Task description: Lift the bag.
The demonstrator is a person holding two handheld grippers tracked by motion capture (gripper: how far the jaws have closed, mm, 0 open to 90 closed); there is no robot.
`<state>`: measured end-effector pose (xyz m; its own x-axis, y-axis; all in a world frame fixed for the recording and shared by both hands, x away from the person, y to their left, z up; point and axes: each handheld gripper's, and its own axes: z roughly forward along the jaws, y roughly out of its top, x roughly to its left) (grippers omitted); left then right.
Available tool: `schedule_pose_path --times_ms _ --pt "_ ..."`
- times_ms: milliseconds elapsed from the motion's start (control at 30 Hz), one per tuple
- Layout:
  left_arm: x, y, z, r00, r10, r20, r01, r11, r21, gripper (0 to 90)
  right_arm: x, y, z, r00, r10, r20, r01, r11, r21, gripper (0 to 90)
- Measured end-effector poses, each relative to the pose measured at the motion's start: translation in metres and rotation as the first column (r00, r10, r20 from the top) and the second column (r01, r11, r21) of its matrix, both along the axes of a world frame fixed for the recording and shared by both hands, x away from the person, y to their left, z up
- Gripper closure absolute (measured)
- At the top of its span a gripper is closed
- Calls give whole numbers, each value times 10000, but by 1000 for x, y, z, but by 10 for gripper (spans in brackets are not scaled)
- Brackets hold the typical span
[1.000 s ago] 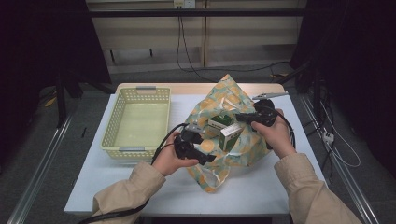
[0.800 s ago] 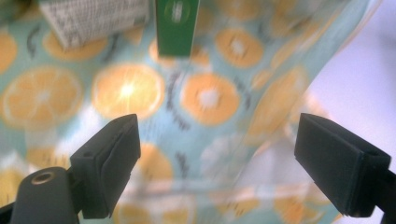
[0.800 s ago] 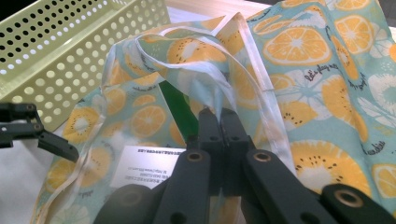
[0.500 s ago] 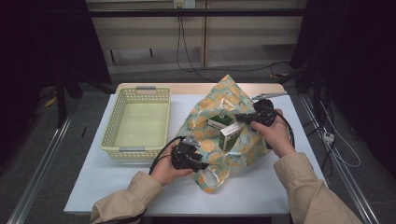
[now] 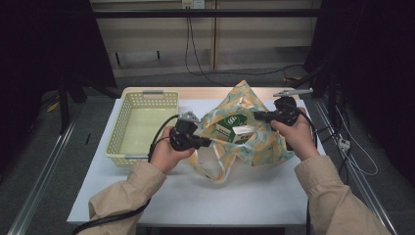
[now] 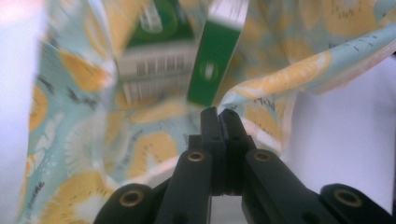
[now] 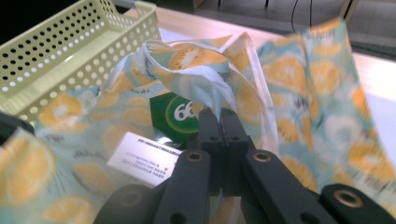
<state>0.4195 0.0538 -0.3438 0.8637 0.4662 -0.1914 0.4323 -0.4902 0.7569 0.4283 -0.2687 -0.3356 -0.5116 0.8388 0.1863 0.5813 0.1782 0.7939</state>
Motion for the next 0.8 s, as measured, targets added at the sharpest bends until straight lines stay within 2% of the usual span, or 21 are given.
schedule_pose_path --times_ms 100,233,400,500,567,633,733,767,800 --pt "7 -1 28 9991 82 407 -72 9997 -243 900 0 -2 10 9998 -35 186 35 10000 -46 900" --pt "14 -7 67 9938 277 1080 -235 9989 -397 900 3 -4 25 9990 -169 403 168 9999 22 900" --pt "24 -13 116 9816 496 1846 -324 9949 -952 900 7 0 52 9951 -238 956 223 9996 162 900" --pt "30 -17 139 9730 668 2208 -436 9932 -1083 900 9 1 72 9904 -298 1347 248 9989 386 900" --pt "34 -18 147 9740 720 2147 -469 9917 -1195 900 10 3 83 9875 -275 1552 205 9987 464 900" --pt "36 -18 144 9804 684 1848 -455 9911 -1253 900 9 5 90 9856 -233 1675 139 9983 570 900" --pt "37 -14 130 9885 512 1423 -342 9923 -1194 900 8 10 83 9920 47 1260 -141 9972 740 897" --pt "38 -12 124 9912 509 1222 -355 9915 -1254 877 8 12 79 9926 111 1212 -200 9972 721 890" --pt "39 -9 119 9941 593 908 -478 9910 -1247 755 7 13 75 9927 180 1193 -274 9966 776 851"
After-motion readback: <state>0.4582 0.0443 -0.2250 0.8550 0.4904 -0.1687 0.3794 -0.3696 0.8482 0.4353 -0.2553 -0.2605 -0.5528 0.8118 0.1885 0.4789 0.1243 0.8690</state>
